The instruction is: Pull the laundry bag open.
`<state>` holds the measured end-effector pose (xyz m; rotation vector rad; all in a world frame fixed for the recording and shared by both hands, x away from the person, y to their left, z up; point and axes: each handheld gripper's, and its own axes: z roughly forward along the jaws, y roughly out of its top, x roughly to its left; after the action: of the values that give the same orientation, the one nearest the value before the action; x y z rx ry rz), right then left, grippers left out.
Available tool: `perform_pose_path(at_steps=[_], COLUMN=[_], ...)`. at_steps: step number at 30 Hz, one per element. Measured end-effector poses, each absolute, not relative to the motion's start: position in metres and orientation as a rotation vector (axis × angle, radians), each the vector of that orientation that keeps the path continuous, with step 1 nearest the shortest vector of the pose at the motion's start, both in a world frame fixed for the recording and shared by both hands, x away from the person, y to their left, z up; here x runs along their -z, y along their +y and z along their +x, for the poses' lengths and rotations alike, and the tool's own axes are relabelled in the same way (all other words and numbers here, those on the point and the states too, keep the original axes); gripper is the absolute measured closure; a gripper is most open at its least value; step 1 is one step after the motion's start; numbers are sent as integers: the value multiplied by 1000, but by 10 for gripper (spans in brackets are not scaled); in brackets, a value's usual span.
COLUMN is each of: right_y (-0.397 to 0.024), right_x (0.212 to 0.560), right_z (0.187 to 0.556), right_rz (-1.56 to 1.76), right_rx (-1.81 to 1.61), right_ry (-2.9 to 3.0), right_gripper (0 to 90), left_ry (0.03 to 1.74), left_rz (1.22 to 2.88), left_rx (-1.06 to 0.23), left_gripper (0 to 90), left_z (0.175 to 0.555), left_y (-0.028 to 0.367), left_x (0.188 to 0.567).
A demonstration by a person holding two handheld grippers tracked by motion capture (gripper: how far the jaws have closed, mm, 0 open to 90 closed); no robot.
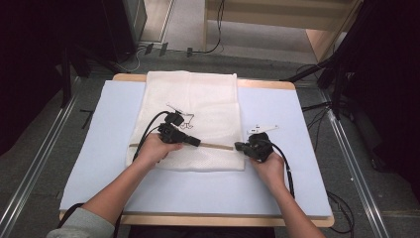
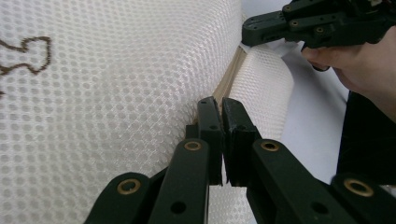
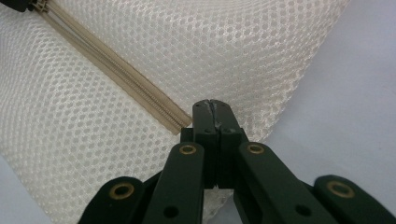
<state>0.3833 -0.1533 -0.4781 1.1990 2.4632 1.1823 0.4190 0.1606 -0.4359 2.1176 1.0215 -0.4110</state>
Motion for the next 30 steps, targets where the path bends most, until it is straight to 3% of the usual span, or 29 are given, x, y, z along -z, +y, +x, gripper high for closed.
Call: perform_pose_path(at_steps=[30], right_y=[-153], right_x=[478], right_z=[383], right_rz=[1209], right_rx=[-1173], right_ry=[2458], right_gripper=[900], left_ry=[1082], left_rz=[2057], left_rx=[412], left_gripper=[886], left_z=[414], left_y=[216], left_x=[429])
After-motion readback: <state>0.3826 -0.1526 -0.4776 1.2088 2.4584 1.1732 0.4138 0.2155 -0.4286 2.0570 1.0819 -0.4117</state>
